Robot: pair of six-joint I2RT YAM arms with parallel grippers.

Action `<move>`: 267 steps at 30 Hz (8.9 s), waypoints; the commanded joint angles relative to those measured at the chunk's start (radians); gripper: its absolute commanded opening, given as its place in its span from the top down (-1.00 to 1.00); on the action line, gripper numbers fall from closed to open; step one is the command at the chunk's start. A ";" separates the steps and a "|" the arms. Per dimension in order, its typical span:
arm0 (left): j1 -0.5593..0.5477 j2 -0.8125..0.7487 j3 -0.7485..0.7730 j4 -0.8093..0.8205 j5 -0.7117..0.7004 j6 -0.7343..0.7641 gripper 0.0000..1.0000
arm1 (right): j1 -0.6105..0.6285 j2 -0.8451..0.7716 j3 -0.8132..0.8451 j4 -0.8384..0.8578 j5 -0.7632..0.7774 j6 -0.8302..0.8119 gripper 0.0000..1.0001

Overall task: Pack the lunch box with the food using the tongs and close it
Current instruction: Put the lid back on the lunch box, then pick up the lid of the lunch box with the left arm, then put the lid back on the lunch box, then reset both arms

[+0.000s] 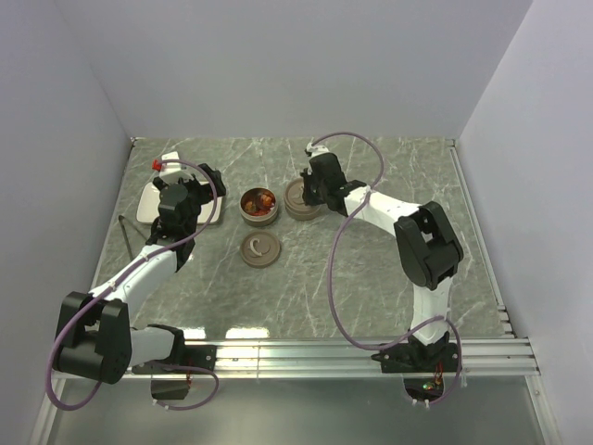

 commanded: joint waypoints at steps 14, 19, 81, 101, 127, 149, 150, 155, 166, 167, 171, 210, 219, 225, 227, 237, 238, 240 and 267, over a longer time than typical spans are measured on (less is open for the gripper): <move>-0.002 -0.002 0.025 0.036 0.001 -0.010 -0.99 | -0.010 0.035 0.016 -0.005 0.000 0.014 1.00; -0.002 0.001 0.028 0.032 0.004 -0.012 -0.99 | -0.010 0.012 0.007 0.004 -0.007 0.007 0.39; -0.412 0.204 -0.090 -0.229 -0.125 -0.280 -0.71 | -0.045 -0.949 -0.745 0.352 0.063 -0.017 -0.23; -0.481 0.217 -0.055 -0.267 -0.191 -0.280 -0.25 | -0.043 -0.944 -0.747 0.355 0.054 -0.018 -0.22; -0.565 0.311 0.024 -0.274 -0.209 -0.273 0.33 | -0.043 -0.952 -0.754 0.354 0.036 -0.021 -0.22; -0.545 0.233 0.269 -0.508 -0.426 -0.046 0.99 | -0.043 -0.962 -0.774 0.375 0.029 -0.021 -0.20; -0.536 0.228 0.286 -0.508 -0.418 -0.035 0.99 | -0.043 -0.962 -0.774 0.375 0.029 -0.023 -0.20; -0.433 0.222 0.336 -0.507 -0.338 0.019 0.99 | -0.043 -0.959 -0.777 0.380 0.028 -0.021 -0.20; -0.335 0.393 0.513 -0.534 -0.266 0.112 0.99 | -0.043 -0.943 -0.773 0.380 0.036 -0.021 -0.20; -0.333 0.415 0.549 -0.563 -0.271 0.123 0.99 | -0.043 -0.943 -0.776 0.380 0.036 -0.023 -0.20; -0.333 0.519 0.639 -0.660 -0.318 0.131 0.99 | -0.043 -0.941 -0.774 0.380 0.040 -0.023 -0.20; -0.379 0.683 0.709 -0.708 -0.291 0.139 0.99 | -0.045 -0.921 -0.771 0.375 0.037 -0.023 -0.20; -0.379 0.714 0.720 -0.732 -0.259 0.129 0.99 | -0.043 -0.920 -0.771 0.375 0.039 -0.023 -0.20; -0.379 0.673 0.677 -0.712 -0.251 0.119 0.99 | -0.045 -0.920 -0.771 0.375 0.037 -0.023 -0.21; -0.379 0.658 0.669 -0.705 -0.251 0.117 0.91 | -0.045 -0.916 -0.770 0.375 0.037 -0.021 -0.21; -0.384 0.567 0.624 -0.674 -0.318 0.094 -0.41 | -0.045 -0.927 -0.771 0.371 0.051 -0.020 -0.22; -0.387 0.555 0.614 -0.660 -0.324 0.094 -0.54 | -0.045 -0.933 -0.774 0.372 0.054 -0.020 -0.22; -0.395 0.504 0.581 -0.616 -0.344 0.099 -0.65 | -0.043 -0.942 -0.777 0.372 0.072 -0.018 -0.23; -0.419 -0.587 -0.070 -0.180 -0.545 0.140 -0.99 | -0.120 -1.202 -0.839 0.312 0.148 0.017 -0.30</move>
